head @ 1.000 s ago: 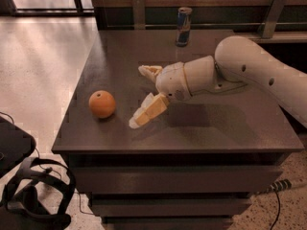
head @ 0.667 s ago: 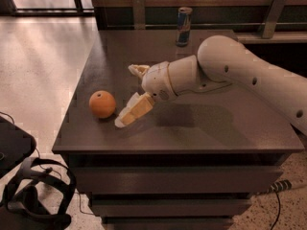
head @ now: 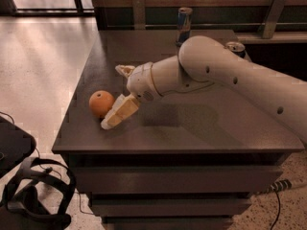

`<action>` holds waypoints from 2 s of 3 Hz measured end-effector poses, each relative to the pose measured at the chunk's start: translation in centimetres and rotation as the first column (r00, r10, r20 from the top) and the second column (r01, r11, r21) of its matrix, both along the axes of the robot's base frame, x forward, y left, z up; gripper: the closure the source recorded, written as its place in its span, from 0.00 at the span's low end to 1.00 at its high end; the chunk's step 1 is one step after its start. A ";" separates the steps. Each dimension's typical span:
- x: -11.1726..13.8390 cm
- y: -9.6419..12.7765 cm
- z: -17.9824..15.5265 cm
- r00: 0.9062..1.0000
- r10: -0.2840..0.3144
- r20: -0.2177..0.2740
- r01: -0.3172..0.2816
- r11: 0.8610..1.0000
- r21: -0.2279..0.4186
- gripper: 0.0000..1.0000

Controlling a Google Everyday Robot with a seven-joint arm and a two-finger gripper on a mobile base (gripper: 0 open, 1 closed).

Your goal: Pick orange

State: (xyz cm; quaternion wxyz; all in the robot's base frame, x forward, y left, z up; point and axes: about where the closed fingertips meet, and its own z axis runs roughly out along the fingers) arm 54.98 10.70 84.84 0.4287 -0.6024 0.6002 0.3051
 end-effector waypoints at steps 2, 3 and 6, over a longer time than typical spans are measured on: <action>-0.9 2.2 -0.5 0.996 0.087 -0.005 -0.087 0.996 0.010 0.18; -1.1 2.4 -0.5 0.996 0.094 -0.006 -0.094 0.996 0.011 0.41; -1.3 3.0 -0.3 0.994 0.110 -0.003 -0.110 0.994 0.011 1.00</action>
Offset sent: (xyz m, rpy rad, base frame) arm -0.0119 0.0277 -0.0092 0.0251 0.0147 0.1340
